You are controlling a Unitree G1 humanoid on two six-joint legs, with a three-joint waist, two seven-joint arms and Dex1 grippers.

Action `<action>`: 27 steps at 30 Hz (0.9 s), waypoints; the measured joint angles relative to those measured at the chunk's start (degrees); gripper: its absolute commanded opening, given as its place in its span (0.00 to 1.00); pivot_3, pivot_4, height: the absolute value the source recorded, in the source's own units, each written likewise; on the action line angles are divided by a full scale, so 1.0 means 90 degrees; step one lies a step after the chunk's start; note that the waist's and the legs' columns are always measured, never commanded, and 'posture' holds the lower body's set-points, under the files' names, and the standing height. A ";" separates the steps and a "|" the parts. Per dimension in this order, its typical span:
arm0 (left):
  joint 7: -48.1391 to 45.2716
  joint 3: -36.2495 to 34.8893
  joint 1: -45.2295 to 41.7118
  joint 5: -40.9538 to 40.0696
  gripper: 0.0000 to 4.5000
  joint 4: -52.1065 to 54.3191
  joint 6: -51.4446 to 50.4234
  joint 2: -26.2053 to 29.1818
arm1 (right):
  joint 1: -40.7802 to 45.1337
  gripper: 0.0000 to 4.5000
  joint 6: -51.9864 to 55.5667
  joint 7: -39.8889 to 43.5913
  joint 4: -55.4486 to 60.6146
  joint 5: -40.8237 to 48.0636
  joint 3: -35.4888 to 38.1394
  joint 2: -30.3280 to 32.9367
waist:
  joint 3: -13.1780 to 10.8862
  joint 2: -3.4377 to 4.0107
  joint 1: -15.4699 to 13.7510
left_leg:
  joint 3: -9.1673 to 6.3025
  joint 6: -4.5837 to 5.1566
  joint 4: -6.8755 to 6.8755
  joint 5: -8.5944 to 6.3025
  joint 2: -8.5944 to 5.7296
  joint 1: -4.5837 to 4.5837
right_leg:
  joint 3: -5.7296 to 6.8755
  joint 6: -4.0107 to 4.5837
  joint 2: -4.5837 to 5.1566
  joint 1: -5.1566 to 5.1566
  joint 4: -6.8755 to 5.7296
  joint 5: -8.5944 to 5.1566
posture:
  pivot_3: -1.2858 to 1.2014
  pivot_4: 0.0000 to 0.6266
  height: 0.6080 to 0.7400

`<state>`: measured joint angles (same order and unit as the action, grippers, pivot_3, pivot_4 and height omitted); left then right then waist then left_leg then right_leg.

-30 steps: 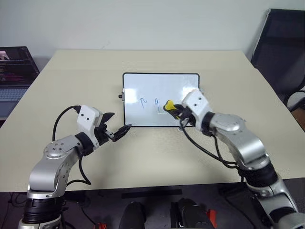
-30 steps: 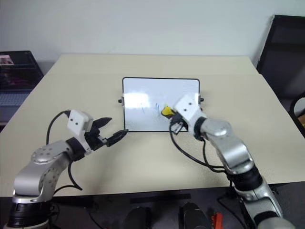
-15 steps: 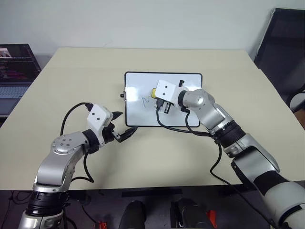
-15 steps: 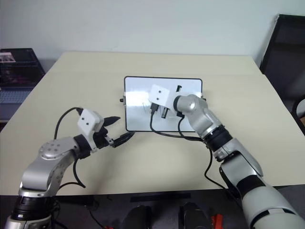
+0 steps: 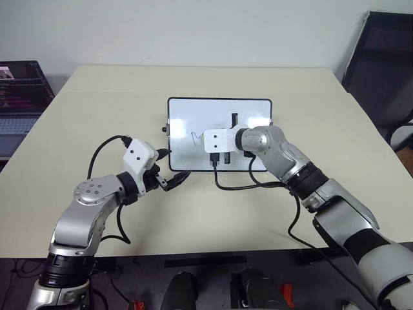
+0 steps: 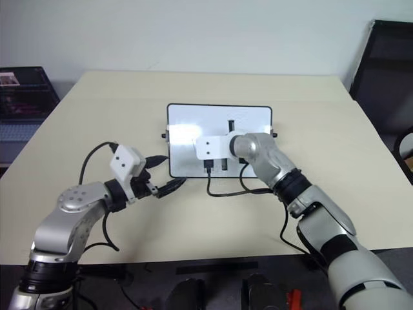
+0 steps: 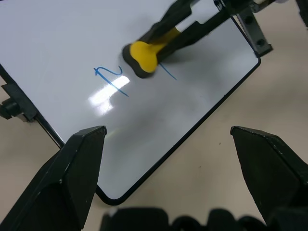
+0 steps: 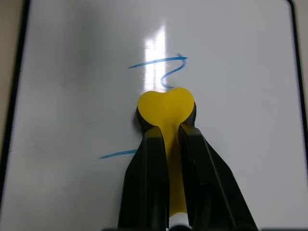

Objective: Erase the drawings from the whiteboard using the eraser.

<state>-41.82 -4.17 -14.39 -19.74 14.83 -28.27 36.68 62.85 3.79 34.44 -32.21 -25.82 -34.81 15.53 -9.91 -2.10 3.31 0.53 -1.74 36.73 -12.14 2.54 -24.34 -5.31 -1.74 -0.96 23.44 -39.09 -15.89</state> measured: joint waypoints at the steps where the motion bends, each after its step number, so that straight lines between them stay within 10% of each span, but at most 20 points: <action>1: -0.0006 0.0001 -0.0009 -0.0001 1.00 0.0000 -0.0003 0.0000 | 0.0094 0.01 -0.0036 -0.0083 -0.0138 -0.0011 0.0026 -0.0017 | 0.0000 0.0000 0.0000 | 0.0000 0.0000 0.0002 0.0000 0.0001 0.0000 | 0.0001 0.0000 0.0000 0.0000 0.0000 0.0000 | 0.52 0.24 1.00; 12: -0.0055 0.0005 -0.0051 -0.0001 1.00 -0.0004 0.0001 -0.0003 | -0.0560 0.00 -0.0108 0.1328 0.0600 -0.0025 -0.0028 0.0284 | 0.0001 -0.0001 -0.0005 | -0.0010 0.0001 0.0012 0.0001 0.0000 0.0018 | 0.0012 -0.0001 0.0000 -0.0026 0.0000 0.0000 | 0.52 0.24 1.00; 27: -0.0094 0.0027 0.0016 -0.0038 1.00 0.0011 -0.0032 -0.0006 | -0.0475 0.00 -0.0280 0.0759 0.0463 -0.0378 0.0162 0.0223 | 0.0001 -0.0001 -0.0004 | 0.0008 0.0008 0.0000 0.0007 0.0000 0.0036 | -0.0004 0.0002 0.0000 -0.0028 -0.0004 0.0005 | 0.52 0.24 1.00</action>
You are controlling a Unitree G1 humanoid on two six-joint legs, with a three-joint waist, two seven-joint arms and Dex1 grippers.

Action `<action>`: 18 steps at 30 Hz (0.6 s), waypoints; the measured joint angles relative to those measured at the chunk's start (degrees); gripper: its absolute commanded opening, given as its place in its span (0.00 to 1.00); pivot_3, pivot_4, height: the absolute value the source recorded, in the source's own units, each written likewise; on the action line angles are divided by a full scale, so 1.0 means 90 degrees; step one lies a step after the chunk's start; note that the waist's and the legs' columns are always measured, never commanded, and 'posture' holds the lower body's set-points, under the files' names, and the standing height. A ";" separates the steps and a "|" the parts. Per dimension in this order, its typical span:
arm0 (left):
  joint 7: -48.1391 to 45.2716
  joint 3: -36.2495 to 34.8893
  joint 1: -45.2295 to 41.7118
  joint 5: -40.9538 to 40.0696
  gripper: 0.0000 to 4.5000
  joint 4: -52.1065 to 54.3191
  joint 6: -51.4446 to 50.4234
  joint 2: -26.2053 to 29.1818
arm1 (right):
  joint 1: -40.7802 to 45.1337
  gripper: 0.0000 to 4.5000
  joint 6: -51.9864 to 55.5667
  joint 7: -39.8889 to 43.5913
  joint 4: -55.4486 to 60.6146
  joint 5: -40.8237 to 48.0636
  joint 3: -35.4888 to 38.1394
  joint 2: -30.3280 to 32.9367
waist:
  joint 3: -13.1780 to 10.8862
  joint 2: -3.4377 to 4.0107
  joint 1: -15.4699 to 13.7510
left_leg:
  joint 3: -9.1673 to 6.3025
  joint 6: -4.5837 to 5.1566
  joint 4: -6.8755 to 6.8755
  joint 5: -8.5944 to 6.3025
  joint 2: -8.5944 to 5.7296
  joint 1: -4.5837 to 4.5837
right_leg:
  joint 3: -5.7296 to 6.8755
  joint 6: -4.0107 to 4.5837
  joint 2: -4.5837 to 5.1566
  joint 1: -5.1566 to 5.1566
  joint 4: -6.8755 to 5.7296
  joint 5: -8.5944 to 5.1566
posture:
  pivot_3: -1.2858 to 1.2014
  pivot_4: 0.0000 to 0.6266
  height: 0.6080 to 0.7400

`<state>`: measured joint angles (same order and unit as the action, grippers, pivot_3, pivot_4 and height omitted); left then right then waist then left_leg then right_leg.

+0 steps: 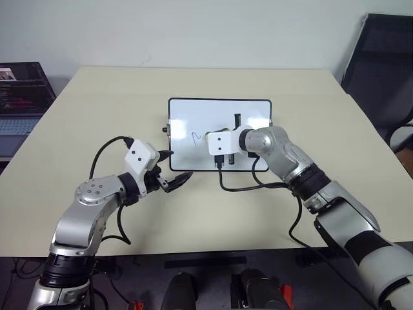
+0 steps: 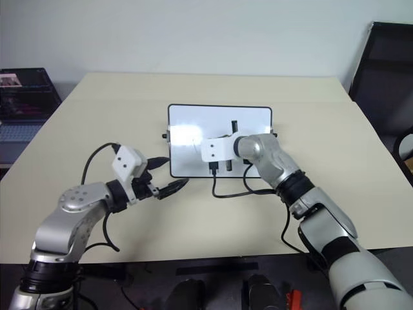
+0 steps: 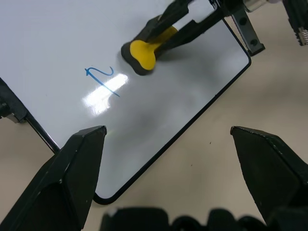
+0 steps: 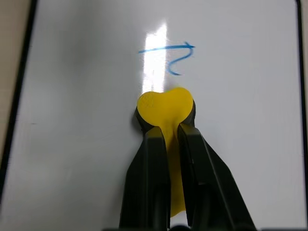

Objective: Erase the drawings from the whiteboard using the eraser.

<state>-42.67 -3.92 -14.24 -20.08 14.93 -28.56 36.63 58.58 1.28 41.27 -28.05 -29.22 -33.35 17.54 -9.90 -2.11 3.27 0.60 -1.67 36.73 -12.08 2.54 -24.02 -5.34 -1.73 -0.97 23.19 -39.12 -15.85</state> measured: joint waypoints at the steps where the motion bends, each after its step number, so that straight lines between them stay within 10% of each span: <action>1: -0.0001 0.0001 0.0002 -0.0001 1.00 0.0002 0.0000 0.0000 | -0.0103 0.00 0.0032 0.0117 0.0115 0.0000 -0.0007 0.0002 | 0.0000 0.0000 0.0000 | -0.0001 0.0000 -0.0001 0.0000 0.0001 0.0000 | 0.0001 0.0000 0.0000 0.0000 0.0000 0.0000 | 0.52 0.24 1.00; 18: -0.0131 -0.0428 0.0509 -0.0433 1.00 -0.0008 0.0023 -0.0080 | -0.2422 0.00 0.3309 0.0242 0.3963 0.1372 0.2393 0.0256 | -0.0001 0.0001 -0.0040 | -0.0017 -0.0002 -0.0008 -0.0002 -0.0003 -0.0028 | 0.0014 0.0000 0.0002 0.0013 0.0012 -0.0001 | 0.52 0.24 1.00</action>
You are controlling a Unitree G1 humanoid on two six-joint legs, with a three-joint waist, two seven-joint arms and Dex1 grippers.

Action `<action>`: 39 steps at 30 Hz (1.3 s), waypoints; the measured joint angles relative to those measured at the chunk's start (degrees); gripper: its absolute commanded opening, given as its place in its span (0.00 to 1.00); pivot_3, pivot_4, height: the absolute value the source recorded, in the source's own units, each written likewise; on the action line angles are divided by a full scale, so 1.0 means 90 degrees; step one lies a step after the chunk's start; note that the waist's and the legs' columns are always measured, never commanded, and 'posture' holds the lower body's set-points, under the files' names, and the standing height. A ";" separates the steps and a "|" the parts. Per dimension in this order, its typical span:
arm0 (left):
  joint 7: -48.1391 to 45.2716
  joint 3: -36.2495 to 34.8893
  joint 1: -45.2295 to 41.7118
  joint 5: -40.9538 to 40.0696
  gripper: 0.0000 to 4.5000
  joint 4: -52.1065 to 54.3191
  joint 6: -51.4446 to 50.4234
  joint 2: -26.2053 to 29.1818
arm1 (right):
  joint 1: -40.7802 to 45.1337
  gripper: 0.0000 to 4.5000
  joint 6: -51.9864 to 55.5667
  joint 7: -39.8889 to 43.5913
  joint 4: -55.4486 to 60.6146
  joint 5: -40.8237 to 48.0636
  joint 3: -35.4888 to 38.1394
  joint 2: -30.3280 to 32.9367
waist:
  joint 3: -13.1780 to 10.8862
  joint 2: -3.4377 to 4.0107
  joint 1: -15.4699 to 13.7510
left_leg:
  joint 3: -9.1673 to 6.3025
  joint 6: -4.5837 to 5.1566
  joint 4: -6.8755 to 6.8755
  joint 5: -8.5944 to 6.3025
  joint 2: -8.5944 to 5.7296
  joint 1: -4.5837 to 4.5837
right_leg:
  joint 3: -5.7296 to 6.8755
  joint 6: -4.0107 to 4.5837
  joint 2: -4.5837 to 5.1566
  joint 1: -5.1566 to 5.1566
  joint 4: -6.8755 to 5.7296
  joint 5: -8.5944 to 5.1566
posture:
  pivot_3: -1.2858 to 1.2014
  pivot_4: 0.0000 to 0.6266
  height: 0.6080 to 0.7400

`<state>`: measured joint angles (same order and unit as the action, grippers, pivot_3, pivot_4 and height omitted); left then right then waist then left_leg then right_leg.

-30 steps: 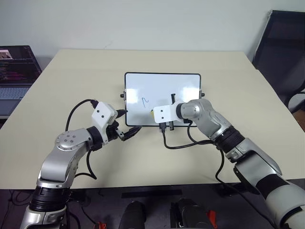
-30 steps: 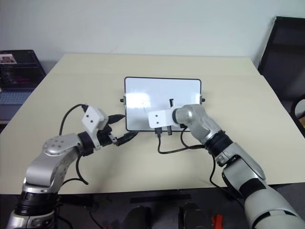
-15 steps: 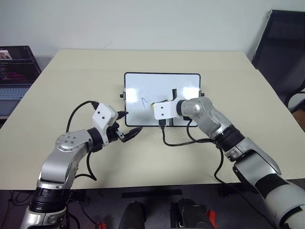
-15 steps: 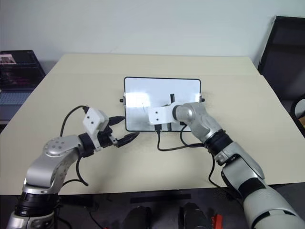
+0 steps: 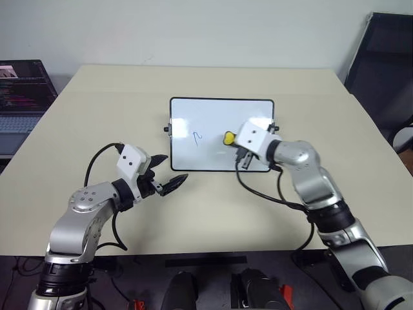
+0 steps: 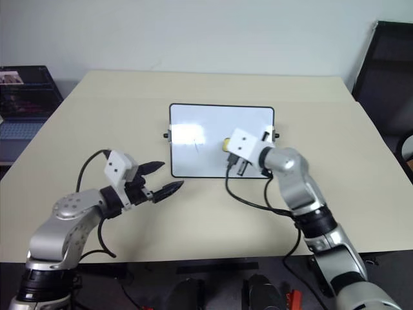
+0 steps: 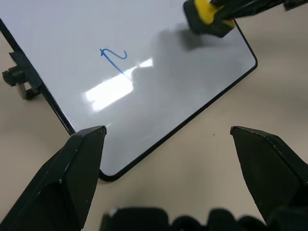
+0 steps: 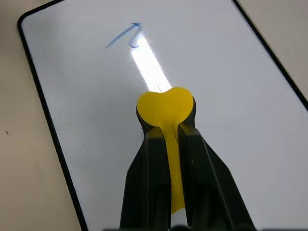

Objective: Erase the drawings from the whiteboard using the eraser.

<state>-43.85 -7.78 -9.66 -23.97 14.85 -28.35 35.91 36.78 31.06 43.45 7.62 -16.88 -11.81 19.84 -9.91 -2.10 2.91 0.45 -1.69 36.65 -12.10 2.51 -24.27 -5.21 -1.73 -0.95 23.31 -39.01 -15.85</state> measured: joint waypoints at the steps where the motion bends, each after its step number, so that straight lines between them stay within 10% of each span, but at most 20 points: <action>1: -0.0053 -0.0015 0.0038 -0.0027 1.00 0.0001 0.0000 0.0019 | -0.0263 0.00 0.0385 0.0004 0.0378 0.0142 0.0220 -0.0002 | 0.0000 0.0000 0.0000 | -0.0001 0.0000 0.0000 0.0000 0.0000 0.0000 | 0.0000 0.0000 0.0000 0.0000 0.0001 0.0000 | 0.52 0.24 1.00; 10: 0.0373 -0.0316 0.0023 -0.0058 1.00 -0.0102 0.0016 -0.0190 | -0.1857 0.00 0.2654 -0.0252 0.2448 0.1595 0.1117 -0.0726 | 0.0000 0.0000 0.0040 | 0.0005 0.0000 0.0002 0.0000 0.0004 0.0003 | -0.0009 -0.0028 -0.0003 0.0000 0.0000 -0.0019 | 0.52 0.24 1.00; 24: 0.0484 -0.0410 0.0041 -0.0104 1.00 -0.0095 0.0037 -0.0246 | -0.2094 0.00 0.2040 -0.0813 0.2277 0.2297 0.0762 -0.0098 | 0.0000 0.0000 0.0056 | 0.0013 0.0000 0.0002 0.0000 0.0002 0.0005 | -0.0015 -0.0032 -0.0005 0.0000 0.0002 -0.0020 | 0.52 0.24 1.00; 29: 0.0410 -0.0415 0.0163 -0.0098 1.00 -0.0093 0.0055 -0.0189 | -0.0554 0.00 0.0569 -0.0669 0.1216 0.1242 -0.0801 0.0682 | -0.0004 -0.0002 0.0099 | 0.0030 0.0001 0.0005 0.0001 0.0004 0.0024 | -0.0025 -0.0032 -0.0010 -0.0002 -0.0001 -0.0020 | 0.52 0.24 1.00; 39: 0.0203 -0.0300 -0.0072 -0.0083 1.00 -0.0088 0.0039 0.0028 | 0.2419 0.00 -0.1964 -0.0329 -0.2129 -0.0062 -0.2438 -0.0176 | -0.0004 -0.0005 0.0060 | 0.0024 -0.0001 -0.0017 -0.0001 0.0001 0.0016 | -0.0019 0.0001 -0.0002 0.0004 0.0004 -0.0002 | 0.52 0.24 1.00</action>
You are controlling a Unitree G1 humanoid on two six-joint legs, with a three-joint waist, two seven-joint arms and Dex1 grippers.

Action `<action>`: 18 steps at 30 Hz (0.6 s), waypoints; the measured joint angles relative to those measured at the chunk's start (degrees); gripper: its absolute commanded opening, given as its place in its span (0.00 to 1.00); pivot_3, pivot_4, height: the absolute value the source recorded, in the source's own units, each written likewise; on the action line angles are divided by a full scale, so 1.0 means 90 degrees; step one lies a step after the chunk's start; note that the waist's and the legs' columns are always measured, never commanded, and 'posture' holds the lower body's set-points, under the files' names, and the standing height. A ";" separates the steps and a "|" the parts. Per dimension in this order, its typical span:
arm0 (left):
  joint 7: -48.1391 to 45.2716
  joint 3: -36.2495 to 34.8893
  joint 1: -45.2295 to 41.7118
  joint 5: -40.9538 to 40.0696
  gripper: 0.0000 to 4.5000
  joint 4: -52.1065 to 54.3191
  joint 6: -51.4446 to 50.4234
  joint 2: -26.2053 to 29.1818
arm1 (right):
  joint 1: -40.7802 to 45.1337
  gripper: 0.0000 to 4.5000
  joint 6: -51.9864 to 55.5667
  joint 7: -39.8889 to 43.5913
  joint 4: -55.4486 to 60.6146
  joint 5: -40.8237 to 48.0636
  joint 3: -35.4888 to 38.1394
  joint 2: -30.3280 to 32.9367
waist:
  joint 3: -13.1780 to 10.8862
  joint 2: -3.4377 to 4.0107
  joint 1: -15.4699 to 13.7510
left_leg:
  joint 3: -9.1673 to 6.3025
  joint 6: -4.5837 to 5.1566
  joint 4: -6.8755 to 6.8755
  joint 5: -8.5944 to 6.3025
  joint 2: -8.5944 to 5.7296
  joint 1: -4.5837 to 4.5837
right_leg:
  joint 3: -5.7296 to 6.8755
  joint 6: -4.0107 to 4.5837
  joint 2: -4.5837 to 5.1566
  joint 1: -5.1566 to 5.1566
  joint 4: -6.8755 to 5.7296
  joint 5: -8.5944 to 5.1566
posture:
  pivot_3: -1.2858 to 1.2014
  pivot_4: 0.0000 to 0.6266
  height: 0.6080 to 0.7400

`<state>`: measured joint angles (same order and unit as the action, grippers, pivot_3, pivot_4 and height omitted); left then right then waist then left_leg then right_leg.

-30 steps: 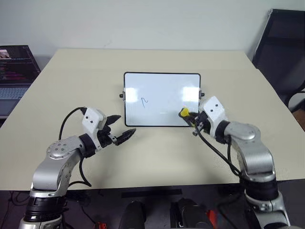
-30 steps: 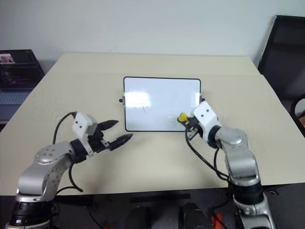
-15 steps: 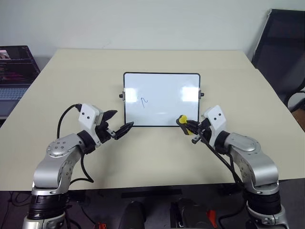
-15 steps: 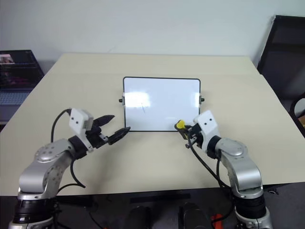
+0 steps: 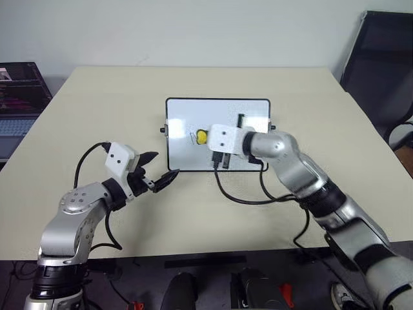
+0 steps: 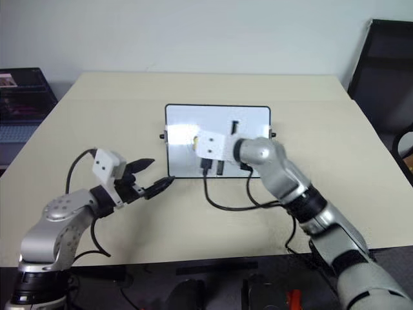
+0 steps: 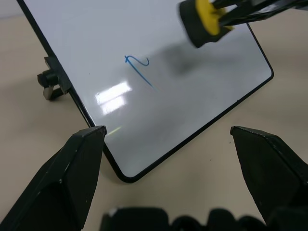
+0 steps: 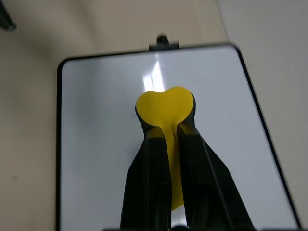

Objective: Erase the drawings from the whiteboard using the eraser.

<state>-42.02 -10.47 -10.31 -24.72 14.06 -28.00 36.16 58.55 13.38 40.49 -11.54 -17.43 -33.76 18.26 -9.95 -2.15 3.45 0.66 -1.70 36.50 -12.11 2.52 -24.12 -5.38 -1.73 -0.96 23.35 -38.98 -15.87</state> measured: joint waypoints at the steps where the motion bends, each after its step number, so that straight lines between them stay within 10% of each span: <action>1: -0.0020 -0.0001 -0.0035 0.0001 1.00 -0.0011 0.0001 0.0025 | 0.0245 0.00 -0.0176 -0.0006 -0.0376 -0.0130 -0.0089 -0.0136 | 0.0000 0.0000 -0.0002 | 0.0000 0.0000 -0.0005 0.0000 0.0000 -0.0002 | 0.0000 0.0001 0.0001 0.0005 0.0000 0.0001 | 0.52 0.24 1.00; 18: -0.0408 0.0209 -0.0193 0.0088 1.00 -0.0434 0.0279 0.0133 | 0.2060 0.00 -0.2471 -0.0787 -0.4782 -0.1729 -0.0659 -0.1563 | 0.0000 0.0000 -0.0007 | 0.0000 -0.0002 -0.0030 0.0000 0.0003 -0.0001 | 0.0002 0.0013 0.0005 0.0019 -0.0006 -0.0004 | 0.52 0.24 1.00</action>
<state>-45.69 -8.59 -12.05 -23.93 10.15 -25.49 37.36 77.09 -8.86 33.41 -54.57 -33.00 -39.68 4.19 -9.95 -2.14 3.38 0.66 -1.71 36.23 -12.11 2.55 -24.13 -5.37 -1.61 -0.92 23.52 -39.03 -15.91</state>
